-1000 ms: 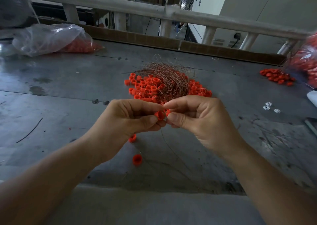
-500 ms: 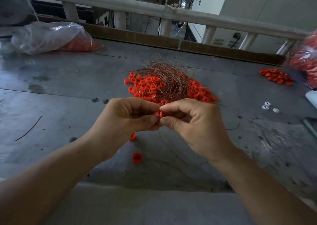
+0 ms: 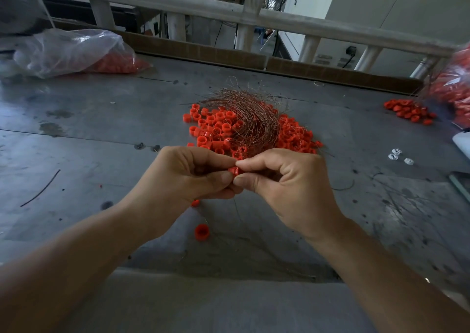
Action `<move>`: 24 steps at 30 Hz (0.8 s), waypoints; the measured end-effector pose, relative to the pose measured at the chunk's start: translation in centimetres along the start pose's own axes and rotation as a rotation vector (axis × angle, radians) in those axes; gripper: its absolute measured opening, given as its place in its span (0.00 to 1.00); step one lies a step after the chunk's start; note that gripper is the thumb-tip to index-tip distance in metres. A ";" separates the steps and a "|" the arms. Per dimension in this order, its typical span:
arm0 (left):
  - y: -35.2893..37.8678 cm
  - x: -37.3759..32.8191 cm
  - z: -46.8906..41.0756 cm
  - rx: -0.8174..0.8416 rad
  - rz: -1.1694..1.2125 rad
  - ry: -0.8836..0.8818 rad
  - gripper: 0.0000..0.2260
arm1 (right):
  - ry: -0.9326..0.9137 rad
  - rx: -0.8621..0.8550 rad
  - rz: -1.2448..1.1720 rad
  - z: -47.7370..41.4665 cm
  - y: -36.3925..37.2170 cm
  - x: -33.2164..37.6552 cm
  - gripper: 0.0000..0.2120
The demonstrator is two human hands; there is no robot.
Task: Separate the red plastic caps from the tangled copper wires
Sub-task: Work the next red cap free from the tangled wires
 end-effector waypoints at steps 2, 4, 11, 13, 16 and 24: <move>0.0 -0.1 0.1 -0.004 -0.052 0.021 0.10 | -0.038 -0.004 0.032 0.1 0.1 0.3 0.10; 0.1 -0.4 0.2 -0.007 -0.124 0.052 0.10 | -0.066 -0.009 0.055 0.1 0.2 0.5 0.10; 0.2 -0.4 0.3 0.034 -0.039 0.013 0.09 | -0.131 -0.011 0.052 0.1 -0.1 1.1 0.10; 0.4 -0.5 0.3 0.049 -0.043 0.017 0.09 | -0.142 -0.009 0.051 0.1 -0.1 1.1 0.10; 0.4 -0.5 0.5 0.059 -0.071 0.023 0.09 | -0.186 -0.002 0.100 0.3 0.1 1.5 0.09; 0.8 0.2 0.6 0.197 -0.024 -0.101 0.14 | -0.003 0.171 -0.079 -0.1 0.8 0.3 0.14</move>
Point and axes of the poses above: each hand's wrist, its own z-axis away from the middle knuckle, its own y-axis out of the palm, x = y × z, the point moved 9 cm from there along -z, towards the middle knuckle, and after that the axes turned 5 degrees about z, right-handed, at the moved point
